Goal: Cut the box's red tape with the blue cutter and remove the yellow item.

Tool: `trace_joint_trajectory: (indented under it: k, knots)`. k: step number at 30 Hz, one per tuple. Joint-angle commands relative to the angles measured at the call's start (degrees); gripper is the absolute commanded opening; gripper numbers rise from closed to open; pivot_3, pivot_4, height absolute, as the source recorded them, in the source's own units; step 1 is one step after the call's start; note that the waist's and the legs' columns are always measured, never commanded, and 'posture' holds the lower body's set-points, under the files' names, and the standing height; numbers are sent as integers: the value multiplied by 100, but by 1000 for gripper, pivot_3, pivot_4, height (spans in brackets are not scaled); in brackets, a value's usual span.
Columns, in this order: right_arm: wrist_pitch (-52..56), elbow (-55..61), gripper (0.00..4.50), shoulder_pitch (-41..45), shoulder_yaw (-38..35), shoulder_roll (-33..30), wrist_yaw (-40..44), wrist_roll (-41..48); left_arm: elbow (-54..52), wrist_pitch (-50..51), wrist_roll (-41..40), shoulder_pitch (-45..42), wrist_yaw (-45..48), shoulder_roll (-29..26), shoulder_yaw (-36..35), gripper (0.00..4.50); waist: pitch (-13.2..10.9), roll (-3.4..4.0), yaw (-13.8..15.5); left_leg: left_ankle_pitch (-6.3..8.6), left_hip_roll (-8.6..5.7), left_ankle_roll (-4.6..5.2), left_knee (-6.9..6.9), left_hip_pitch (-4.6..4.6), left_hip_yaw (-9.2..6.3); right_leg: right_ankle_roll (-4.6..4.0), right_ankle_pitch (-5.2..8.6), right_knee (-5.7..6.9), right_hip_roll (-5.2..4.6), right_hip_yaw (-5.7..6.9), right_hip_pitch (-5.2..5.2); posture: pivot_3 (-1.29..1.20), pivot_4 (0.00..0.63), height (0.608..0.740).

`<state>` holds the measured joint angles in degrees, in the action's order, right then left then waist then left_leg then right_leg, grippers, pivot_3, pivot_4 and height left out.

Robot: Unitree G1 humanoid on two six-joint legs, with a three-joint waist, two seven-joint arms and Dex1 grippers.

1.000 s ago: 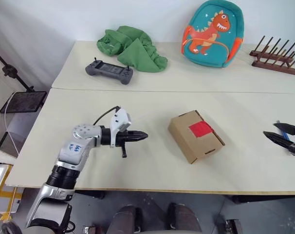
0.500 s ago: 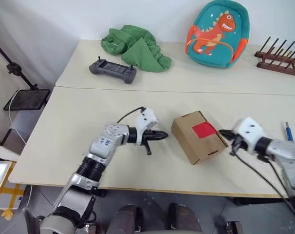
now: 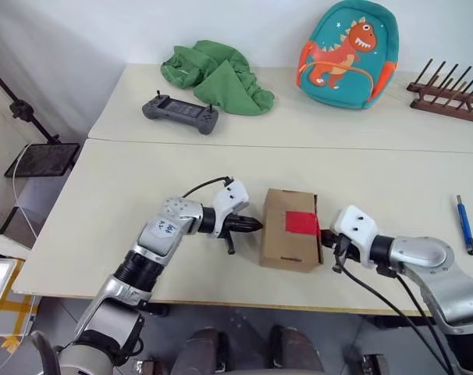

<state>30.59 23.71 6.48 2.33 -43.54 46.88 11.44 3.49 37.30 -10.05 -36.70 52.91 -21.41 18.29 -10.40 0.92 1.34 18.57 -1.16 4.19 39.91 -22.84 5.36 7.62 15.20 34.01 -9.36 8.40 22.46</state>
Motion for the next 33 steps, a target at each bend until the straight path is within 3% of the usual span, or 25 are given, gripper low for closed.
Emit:
trace_joint_trajectory:
  k: [1,6,9,12,14,21,28,33]
  knots:
    - [205,492,27,-52,260,206,-135,89,-582,264,-225,85,150,-57,15,0,0,0,1,0,1,0,0,0,0,0,0,0,0,-3,0,0,150,740]
    - [88,309,27,-166,122,92,-374,-222,-850,499,-222,220,142,-328,-28,0,0,0,18,1,-3,-1,1,-2,0,-1,0,0,-3,-6,0,0,150,740]
    - [909,495,390,-273,-859,-65,-263,468,-854,530,-254,180,361,-781,-211,0,-1,-1,16,1,-4,-1,0,-10,-2,-1,0,-1,-3,-9,6,0,150,740]
    - [1674,680,1295,-154,-1562,-81,-344,1050,-727,486,-460,-70,701,-1115,-435,0,-1,-1,9,0,-2,0,0,-15,-2,-1,0,-1,-2,-13,11,0,150,740]
    - [2868,805,2002,172,-2155,72,-517,1835,-611,328,-797,-354,1017,-1123,-711,0,-3,-4,7,0,2,0,2,-16,-4,-2,0,-1,-2,-13,11,0,150,740]
    - [4480,958,4383,1063,-2493,804,-1309,2906,47,-415,-601,-951,832,-348,-487,0,-3,-4,16,4,-5,0,-4,-24,-12,-5,-2,-10,-9,-25,14,0,150,740]
    - [4618,983,4449,1264,-1721,683,-1765,2706,215,-739,-286,-879,514,360,0,0,-3,-4,18,0,-10,9,-8,-32,-3,-5,-2,-6,1,15,23,0,150,740]
    - [4670,1058,4449,1127,-1775,597,-1857,2815,180,-764,20,-665,376,318,271,0,-3,-5,8,-2,-10,12,-7,-30,1,-3,-3,-6,1,16,21,0,150,740]
